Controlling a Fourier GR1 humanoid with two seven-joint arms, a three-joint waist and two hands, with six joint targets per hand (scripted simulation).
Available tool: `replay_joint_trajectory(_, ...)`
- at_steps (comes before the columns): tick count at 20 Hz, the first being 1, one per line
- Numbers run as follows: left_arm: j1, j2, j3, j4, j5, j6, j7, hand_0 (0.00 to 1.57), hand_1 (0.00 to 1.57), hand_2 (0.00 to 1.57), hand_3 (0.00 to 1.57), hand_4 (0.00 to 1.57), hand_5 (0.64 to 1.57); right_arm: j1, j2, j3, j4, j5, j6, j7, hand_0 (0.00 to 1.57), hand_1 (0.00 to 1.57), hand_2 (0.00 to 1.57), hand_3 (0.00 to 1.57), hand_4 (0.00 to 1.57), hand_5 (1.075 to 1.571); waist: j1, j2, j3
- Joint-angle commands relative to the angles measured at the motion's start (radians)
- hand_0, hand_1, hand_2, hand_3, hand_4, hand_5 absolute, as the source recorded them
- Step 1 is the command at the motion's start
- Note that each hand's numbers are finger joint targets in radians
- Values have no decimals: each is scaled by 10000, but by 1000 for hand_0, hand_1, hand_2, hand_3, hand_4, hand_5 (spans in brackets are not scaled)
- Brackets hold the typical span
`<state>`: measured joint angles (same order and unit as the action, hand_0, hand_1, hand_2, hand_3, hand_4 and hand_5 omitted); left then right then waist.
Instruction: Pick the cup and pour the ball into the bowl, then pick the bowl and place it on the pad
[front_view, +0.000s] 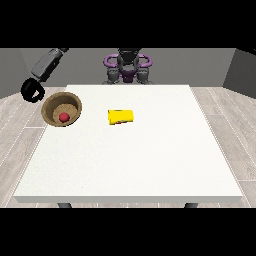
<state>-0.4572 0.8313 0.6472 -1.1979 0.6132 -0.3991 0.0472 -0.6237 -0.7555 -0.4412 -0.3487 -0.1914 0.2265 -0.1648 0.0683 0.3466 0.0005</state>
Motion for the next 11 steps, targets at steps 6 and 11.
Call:
replay_joint_trajectory(6,220,-1066,-724,-1831,1169,376,1539,0,0,0,0,983,1570,158,-591,23,684,148,-39,733,0,0,0,0,0,1471,305,-1502,25)
replay_joint_trajectory(11,566,-1551,-1519,-568,-30,1017,1554,0,0,0,0,983,1570,-1144,272,567,-764,133,390,1389,0,0,0,0,701,1219,-711,-3967,-49)
